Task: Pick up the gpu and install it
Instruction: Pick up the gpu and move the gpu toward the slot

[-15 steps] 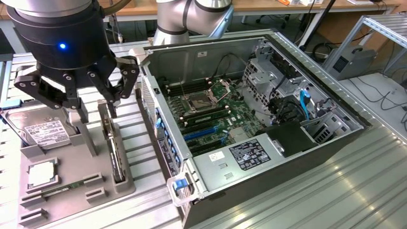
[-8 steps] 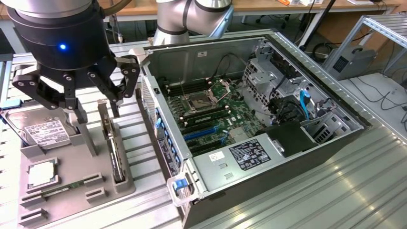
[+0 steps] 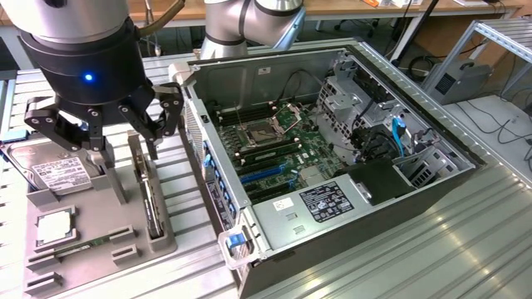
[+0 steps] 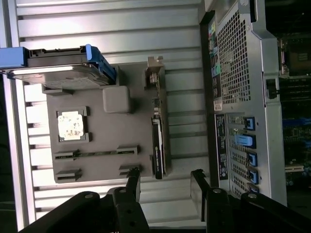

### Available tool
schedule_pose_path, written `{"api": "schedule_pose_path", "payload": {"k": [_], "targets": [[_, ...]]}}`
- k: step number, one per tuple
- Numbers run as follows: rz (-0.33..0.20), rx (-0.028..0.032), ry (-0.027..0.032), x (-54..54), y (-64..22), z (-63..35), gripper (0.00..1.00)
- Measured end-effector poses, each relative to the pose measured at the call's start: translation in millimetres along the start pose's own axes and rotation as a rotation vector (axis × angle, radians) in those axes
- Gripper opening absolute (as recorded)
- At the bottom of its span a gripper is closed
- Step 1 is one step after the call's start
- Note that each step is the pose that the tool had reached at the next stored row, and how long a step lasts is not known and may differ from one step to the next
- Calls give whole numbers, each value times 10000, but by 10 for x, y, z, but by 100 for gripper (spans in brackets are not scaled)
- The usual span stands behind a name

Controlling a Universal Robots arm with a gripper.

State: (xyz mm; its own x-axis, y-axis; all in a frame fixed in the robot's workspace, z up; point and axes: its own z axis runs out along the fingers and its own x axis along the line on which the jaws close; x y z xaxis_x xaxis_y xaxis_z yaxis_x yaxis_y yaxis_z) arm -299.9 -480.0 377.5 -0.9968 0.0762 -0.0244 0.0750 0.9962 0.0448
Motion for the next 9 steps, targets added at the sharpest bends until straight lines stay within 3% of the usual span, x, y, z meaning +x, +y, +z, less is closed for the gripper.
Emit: {"api": "schedule_pose_path", "payload": {"k": [5,9], "targets": [[1,-1,-1,3,-1,96,54],[1,3,2,3,-1,110,54]]}}
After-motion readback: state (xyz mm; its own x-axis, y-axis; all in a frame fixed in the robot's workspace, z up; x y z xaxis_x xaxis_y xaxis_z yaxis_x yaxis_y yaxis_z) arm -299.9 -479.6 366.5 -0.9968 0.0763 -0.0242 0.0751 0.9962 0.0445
